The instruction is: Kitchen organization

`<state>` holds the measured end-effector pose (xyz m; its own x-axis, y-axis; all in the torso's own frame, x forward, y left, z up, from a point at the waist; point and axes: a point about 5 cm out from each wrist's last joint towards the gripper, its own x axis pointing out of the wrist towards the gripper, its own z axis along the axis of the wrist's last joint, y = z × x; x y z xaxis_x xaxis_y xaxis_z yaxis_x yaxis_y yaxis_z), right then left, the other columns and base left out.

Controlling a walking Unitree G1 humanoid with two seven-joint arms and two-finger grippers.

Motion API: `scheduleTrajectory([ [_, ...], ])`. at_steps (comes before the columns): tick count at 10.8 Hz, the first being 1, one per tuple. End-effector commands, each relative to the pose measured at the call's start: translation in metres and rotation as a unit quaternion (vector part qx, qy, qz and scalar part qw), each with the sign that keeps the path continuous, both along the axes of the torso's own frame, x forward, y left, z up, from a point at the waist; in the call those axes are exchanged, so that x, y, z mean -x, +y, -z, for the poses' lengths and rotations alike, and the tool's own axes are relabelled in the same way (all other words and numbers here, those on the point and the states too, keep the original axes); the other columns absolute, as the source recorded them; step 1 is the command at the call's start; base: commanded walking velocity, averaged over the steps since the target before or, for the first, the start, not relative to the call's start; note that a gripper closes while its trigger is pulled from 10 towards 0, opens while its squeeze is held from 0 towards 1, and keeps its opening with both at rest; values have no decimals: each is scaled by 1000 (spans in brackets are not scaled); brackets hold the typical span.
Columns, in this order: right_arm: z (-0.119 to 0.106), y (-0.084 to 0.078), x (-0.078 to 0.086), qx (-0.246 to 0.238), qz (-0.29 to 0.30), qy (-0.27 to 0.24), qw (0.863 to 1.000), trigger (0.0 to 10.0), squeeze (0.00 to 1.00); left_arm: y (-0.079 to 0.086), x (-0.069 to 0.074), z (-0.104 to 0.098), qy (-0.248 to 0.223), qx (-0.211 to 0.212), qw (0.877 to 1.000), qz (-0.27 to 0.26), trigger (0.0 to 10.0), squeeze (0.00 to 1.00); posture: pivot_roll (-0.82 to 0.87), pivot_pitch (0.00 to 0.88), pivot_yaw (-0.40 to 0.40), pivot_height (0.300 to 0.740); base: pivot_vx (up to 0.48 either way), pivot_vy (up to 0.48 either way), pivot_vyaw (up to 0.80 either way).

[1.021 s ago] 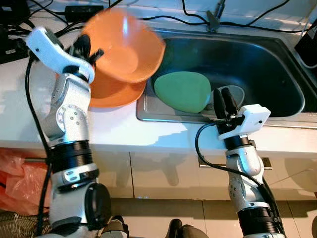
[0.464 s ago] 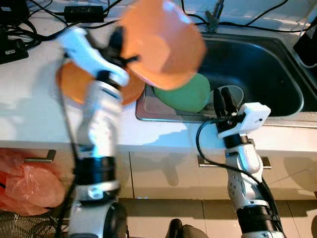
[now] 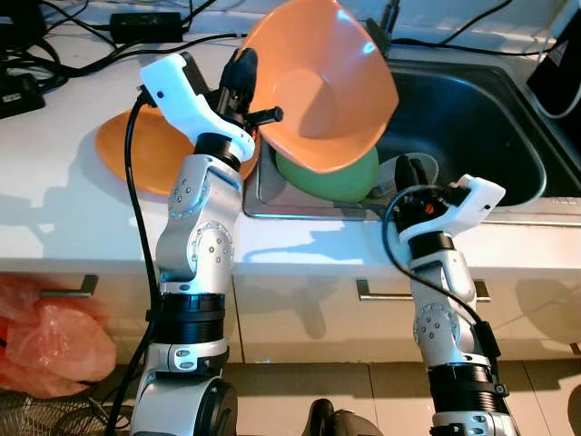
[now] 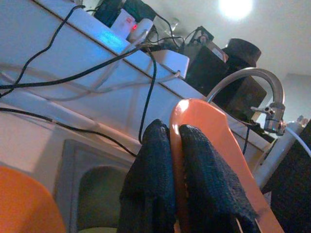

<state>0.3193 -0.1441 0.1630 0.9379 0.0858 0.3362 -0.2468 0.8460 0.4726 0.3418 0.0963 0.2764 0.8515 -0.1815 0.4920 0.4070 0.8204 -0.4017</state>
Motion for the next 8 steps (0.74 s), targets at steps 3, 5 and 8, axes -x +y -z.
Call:
scheduleTrajectory([
  [3,-12,13,-5,-46,-60,19,997,10000,0,-10,6,-4,-21,2,1000,12,10000,0,144,178,-37,740,0,0,0],
  [5,-35,18,-5,-74,-86,-8,994,10000,0,-10,6,-4,-20,1,1000,11,10000,0,147,180,-40,740,0,0,0],
  [8,-49,23,-2,-82,-112,-22,990,10000,0,-12,6,-3,-19,0,1000,14,10000,0,143,180,-39,740,0,0,0],
])
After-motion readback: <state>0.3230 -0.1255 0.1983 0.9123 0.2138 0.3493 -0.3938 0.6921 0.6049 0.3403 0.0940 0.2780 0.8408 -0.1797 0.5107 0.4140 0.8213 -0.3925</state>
